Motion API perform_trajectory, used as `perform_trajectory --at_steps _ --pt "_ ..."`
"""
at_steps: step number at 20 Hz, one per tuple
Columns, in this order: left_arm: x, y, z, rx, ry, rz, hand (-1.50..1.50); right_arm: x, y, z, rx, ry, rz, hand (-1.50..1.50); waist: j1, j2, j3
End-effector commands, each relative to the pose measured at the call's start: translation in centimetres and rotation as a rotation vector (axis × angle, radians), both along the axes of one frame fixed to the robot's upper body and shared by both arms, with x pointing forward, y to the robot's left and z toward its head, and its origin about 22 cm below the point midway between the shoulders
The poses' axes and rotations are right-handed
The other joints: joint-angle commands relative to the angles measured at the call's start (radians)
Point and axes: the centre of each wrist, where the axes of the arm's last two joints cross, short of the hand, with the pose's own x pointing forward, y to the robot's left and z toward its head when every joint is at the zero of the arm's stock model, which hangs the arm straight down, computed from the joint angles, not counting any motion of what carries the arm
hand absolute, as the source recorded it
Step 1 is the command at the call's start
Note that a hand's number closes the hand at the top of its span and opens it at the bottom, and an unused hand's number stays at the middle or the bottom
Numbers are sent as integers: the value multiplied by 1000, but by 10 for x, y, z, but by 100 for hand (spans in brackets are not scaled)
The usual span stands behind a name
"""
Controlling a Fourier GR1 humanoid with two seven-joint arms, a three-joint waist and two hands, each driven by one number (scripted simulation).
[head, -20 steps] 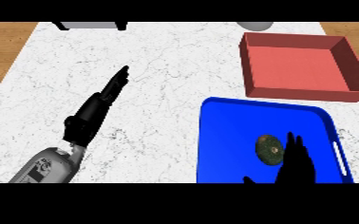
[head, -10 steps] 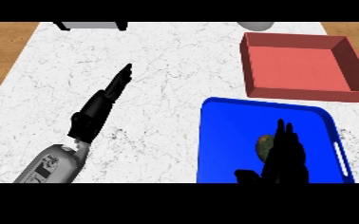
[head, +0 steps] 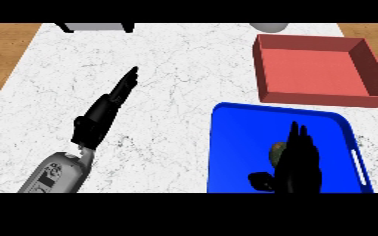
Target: Pick the squash from the tray and place it in the cardboard box
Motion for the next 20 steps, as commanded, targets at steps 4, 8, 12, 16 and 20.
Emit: perform_trajectory --at_steps 4,8,12,16,20 --pt "5 -2 1 5 -14 0 0 -3 -2 -12 14 50 -77 -150 -2 0 0" --pt "1 16 -4 -13 -3 13 0 13 -1 -11 46 85 -70 -150 1 0 0" --pt "3 -10 2 0 1 14 0 20 -12 -33 41 132 -75 -150 0 0 0" --pt "-2 -7 -2 3 -10 -2 0 19 -33 -42 67 130 -69 -150 -1 0 0" --pt "-17 -2 -2 22 1 1 0 -11 -26 -38 60 150 -79 -150 -1 -2 0"
